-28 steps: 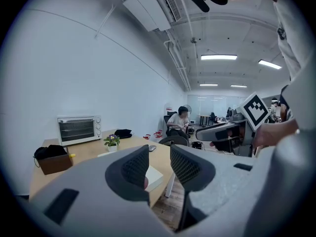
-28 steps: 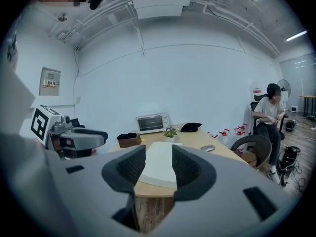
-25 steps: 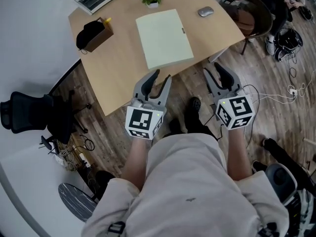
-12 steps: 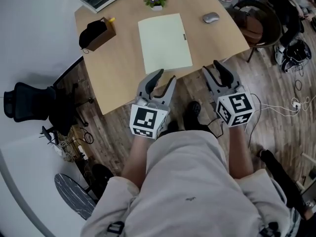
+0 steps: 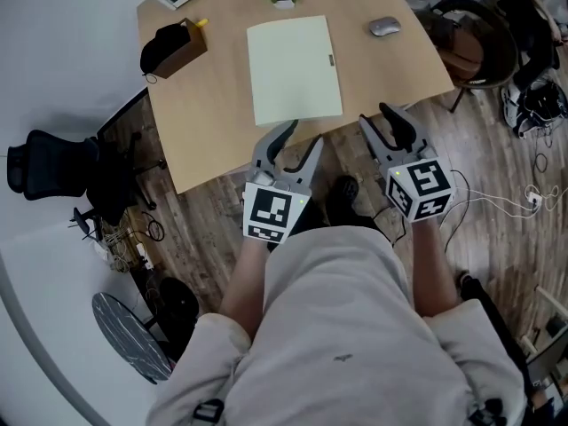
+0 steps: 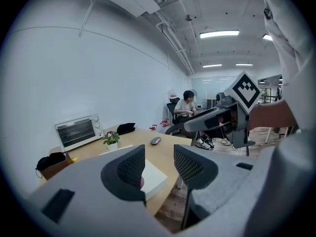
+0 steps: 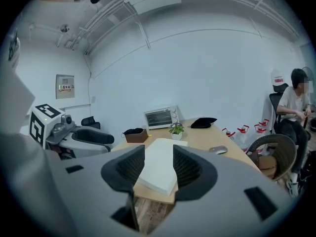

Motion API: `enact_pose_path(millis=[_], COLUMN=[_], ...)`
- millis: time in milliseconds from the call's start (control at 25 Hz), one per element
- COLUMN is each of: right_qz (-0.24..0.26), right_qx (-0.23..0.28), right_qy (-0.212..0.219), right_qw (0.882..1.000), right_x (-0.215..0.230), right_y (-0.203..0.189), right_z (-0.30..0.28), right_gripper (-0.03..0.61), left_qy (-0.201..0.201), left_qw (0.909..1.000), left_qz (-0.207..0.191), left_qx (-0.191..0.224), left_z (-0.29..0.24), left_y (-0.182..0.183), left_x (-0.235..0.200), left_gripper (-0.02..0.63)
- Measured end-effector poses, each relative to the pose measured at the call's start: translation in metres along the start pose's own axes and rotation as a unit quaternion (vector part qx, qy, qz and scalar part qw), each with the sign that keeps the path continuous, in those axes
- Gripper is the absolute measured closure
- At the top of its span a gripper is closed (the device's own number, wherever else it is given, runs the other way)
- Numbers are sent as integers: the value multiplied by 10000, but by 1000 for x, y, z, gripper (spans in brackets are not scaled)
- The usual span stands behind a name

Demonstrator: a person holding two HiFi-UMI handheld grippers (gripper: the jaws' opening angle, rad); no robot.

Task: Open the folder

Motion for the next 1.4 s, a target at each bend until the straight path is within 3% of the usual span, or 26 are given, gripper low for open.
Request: enact_pose_path(millis=[680,1000,1400], right_qz=[-24,-46,-194], right_qx=[-359,-581,-814], right_qy=[143,135,111], right_qw=[9992,9982,9964], right_x=[-2,-1,-2], right_y=[-40,-63,-86], right_z=[-20,-38,-64], right_gripper=[410,410,410], left_qy=[-263,-467,-810], left_qw=[9944,9792,9560], left_qz=[-737,-1552,-2187], left_qx=[-704,-1222,-1781], left_z=[-43,-80,-117], left_y=[-47,-80,-117], left_x=[-13,-30,-46], left_gripper=[423,408,392])
Point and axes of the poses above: the fingertips, and each gripper's own axes: z backward along the fingers, x to its right, y out of its top, the point moved 3 cm from there along z, backward along the fingers, and after that the axes turned 15 degrees about z, right-handed, at the moved point
